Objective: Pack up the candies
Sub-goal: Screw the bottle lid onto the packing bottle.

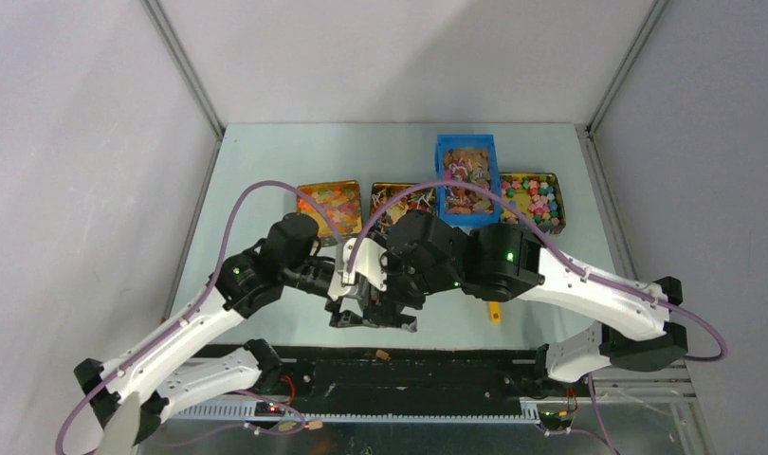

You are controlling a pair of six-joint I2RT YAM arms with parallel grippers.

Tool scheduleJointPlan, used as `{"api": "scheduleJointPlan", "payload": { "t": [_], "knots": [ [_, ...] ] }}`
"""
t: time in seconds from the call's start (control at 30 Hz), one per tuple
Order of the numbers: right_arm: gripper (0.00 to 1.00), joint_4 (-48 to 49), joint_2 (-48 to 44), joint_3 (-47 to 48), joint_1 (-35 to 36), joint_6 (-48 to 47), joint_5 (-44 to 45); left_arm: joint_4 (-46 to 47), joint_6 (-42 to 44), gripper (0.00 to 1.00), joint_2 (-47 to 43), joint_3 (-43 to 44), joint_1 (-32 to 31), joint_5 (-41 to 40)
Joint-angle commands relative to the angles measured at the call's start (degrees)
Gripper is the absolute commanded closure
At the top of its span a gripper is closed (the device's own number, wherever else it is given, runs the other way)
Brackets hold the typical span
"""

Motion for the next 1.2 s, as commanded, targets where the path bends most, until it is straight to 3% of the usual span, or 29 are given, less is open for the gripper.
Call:
{"api": "scheduleJointPlan", "payload": {
  "t": [0.0,0.53,0.83,1.17],
  "knots": [
    [0.17,2.95,0.39,-2.02,0.35,4.10,10.37,12.36,-6.54,0.36,-1.18,1.42,-0.23,1.30],
    [0.17,8.88,0.93,-7.43,-3.35,21.71,20.49,19.98,-13.81,0.39,-2.59,-1.09,-0.26,-20.05],
    [0.15,9.70,2.17,-7.31,-4.37,28.31,27.56,23.50,-16.47,0.39,-2.66,-1.96,-0.23,-24.15],
    [0.01,12.69,-0.82,-7.83,-5.42,29.86,25.44,21.90,-14.31,0.39,-2.77,-3.30,-0.27,-24.17]
  ]
}}
